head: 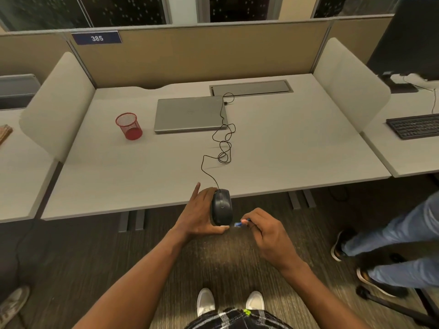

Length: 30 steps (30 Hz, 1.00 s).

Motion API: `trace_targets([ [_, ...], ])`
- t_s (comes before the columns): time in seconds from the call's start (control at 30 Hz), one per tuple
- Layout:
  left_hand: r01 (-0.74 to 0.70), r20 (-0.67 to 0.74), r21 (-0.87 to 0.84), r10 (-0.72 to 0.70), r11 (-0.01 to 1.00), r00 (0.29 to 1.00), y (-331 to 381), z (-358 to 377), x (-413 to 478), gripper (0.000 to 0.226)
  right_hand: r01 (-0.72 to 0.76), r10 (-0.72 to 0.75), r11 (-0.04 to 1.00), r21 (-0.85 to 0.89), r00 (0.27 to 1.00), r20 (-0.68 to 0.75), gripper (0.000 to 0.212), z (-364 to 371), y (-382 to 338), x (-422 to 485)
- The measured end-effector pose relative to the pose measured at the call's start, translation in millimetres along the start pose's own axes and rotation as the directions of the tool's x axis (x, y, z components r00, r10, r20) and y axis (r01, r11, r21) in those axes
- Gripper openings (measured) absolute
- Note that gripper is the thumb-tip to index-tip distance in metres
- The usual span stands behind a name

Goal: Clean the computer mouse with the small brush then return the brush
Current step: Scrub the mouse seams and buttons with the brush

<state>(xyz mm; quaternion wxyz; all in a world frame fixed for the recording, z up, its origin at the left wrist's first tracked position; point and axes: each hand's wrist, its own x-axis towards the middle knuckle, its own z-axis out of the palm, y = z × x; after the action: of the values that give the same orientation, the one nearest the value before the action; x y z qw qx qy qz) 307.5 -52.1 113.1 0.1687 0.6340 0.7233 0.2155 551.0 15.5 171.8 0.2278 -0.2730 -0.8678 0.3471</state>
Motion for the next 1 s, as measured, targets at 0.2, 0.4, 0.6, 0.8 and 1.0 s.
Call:
trace_targets([
  [0.2,0.008,-0.009,0.002,-0.008,1.000,1.000,1,2,0,0.120,0.000,-0.002,0.996,0.085,1.000,0.018,0.022,6,-6,3],
  [0.4,0.015,-0.022,-0.015,-0.015,1.000,1.000,1,0,1,0.115,-0.030,0.031,0.999,0.023,0.996,-0.083,0.017,0,-3,2],
  [0.6,-0.013,-0.011,0.014,0.013,1.000,1.000,4,3,0,0.112,0.075,-0.075,0.997,-0.002,0.994,-0.080,0.024,-3,-18,24],
  [0.8,-0.036,0.004,0.004,0.036,0.999,0.999,11,5,2,0.112,0.120,-0.115,0.976,-0.180,0.993,0.041,0.027,4,-10,45],
  [1.0,-0.023,0.015,0.021,0.023,1.000,1.000,8,7,2,0.116,0.196,-0.169,0.972,-0.132,0.967,0.189,0.032,6,-12,42],
])
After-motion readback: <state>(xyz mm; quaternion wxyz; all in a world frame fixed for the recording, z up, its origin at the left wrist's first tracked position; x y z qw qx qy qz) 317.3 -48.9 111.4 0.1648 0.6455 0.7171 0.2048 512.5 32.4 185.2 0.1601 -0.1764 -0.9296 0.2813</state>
